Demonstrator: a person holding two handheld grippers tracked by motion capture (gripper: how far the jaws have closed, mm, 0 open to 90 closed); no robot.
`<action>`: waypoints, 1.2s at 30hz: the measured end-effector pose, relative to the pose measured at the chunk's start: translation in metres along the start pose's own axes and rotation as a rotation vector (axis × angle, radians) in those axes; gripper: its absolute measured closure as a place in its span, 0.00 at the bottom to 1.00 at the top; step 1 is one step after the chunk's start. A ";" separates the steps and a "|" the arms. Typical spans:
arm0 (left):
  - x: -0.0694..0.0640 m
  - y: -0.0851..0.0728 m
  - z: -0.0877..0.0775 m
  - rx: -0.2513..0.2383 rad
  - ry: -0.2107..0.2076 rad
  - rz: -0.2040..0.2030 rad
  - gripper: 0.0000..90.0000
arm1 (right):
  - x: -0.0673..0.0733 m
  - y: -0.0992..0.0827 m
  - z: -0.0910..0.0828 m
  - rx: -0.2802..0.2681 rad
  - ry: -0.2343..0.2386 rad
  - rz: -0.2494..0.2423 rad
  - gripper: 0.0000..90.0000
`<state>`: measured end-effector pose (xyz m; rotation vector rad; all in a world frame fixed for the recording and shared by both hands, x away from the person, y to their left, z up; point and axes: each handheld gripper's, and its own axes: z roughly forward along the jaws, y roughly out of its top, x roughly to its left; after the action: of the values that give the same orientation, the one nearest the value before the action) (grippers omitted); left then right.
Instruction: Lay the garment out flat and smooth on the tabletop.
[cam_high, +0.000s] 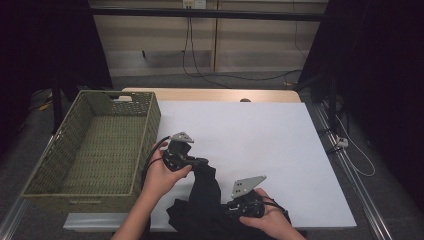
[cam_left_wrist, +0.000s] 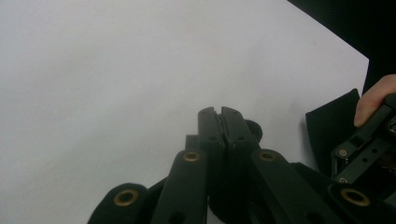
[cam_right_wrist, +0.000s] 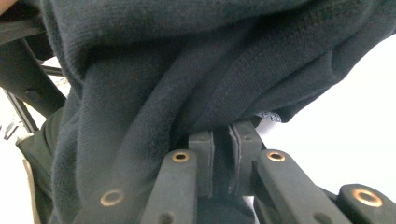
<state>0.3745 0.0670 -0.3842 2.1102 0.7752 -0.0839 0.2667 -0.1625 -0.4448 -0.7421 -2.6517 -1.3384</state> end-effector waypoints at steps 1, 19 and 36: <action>0.001 0.000 -0.001 0.013 -0.001 0.000 0.98 | 0.000 0.000 0.000 0.010 -0.010 -0.015 0.91; 0.015 0.002 -0.009 -0.032 0.046 -0.034 0.98 | -0.029 0.013 -0.038 -0.186 -0.261 0.083 0.93; 0.014 -0.003 -0.007 -0.023 0.051 -0.054 0.98 | -0.029 0.013 0.003 0.009 -0.183 0.027 0.93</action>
<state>0.3830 0.0809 -0.3861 2.0770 0.8592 -0.0505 0.2981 -0.1650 -0.4449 -0.9383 -2.7713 -1.3098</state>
